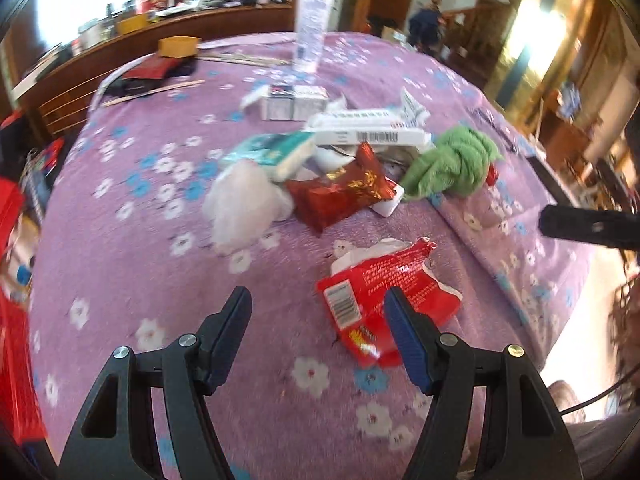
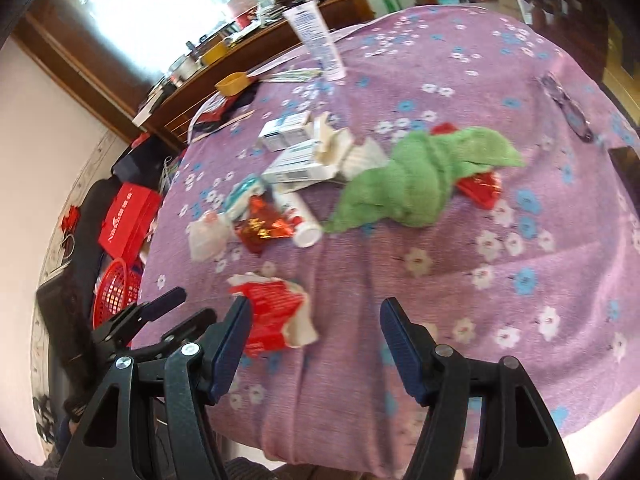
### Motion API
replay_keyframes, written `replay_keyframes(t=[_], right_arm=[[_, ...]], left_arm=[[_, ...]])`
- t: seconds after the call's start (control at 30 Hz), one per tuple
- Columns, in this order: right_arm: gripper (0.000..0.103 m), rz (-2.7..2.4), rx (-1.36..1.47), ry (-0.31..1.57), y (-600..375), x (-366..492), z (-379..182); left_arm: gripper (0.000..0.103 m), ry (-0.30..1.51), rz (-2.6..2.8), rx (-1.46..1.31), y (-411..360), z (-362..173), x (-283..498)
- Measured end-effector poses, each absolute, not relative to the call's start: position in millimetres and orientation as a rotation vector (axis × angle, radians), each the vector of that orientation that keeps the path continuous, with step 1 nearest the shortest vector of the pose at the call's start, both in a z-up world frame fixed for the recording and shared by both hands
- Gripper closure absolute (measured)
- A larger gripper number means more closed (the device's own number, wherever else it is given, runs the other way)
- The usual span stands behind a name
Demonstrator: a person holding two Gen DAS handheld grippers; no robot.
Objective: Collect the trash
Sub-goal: 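Move both open tools back over the table, then grasp the red snack bag with the left tool while the right tool grasps the green towel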
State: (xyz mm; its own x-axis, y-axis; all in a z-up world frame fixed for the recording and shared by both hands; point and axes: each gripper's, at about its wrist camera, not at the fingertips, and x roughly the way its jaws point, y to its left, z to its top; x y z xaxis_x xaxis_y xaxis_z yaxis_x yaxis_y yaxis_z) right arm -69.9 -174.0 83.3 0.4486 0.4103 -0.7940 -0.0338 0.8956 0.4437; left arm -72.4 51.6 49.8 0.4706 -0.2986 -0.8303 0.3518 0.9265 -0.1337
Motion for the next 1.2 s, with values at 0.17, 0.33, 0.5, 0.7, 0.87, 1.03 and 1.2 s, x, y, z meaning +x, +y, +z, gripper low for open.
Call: replay_keyframes(t=[0.17, 0.33, 0.5, 0.7, 0.87, 1.03, 1.2], right_arm=[[0.032, 0.249, 0.423, 1.066, -195.9, -74.0, 82.5], [0.032, 0.215, 0.457, 1.064, -212.0, -74.4, 79.7], [0.032, 0.169, 0.525, 1.057, -232.0, -65.9, 77.1], [0.033, 0.141, 0.552, 1.055, -239.8, -35.0, 70.0], [0.033, 0.137, 0.561, 1.081, -234.1, 3.3, 48.2], [0.033, 0.13, 0.569, 1.117, -231.6, 30.5, 27.3], [0.061, 0.174, 0.513, 1.108, -225.8, 24.4, 33.9]], left_arm=[[0.036, 1.013, -0.515, 0.162, 29.3, 35.4, -53.6], [0.055, 1.036, -0.604, 0.238, 8.7, 24.0, -49.0], [0.078, 1.027, -0.669, 0.262, -9.1, 25.1, -67.3], [0.085, 1.007, -0.624, 0.242, -16.8, 25.8, -85.1], [0.085, 1.019, -0.595, 0.21, -15.3, 26.8, -85.3], [0.058, 1.024, -0.558, 0.209, -17.7, 29.4, -88.8], [0.051, 0.996, -0.553, 0.157, -12.3, 38.4, -86.4]])
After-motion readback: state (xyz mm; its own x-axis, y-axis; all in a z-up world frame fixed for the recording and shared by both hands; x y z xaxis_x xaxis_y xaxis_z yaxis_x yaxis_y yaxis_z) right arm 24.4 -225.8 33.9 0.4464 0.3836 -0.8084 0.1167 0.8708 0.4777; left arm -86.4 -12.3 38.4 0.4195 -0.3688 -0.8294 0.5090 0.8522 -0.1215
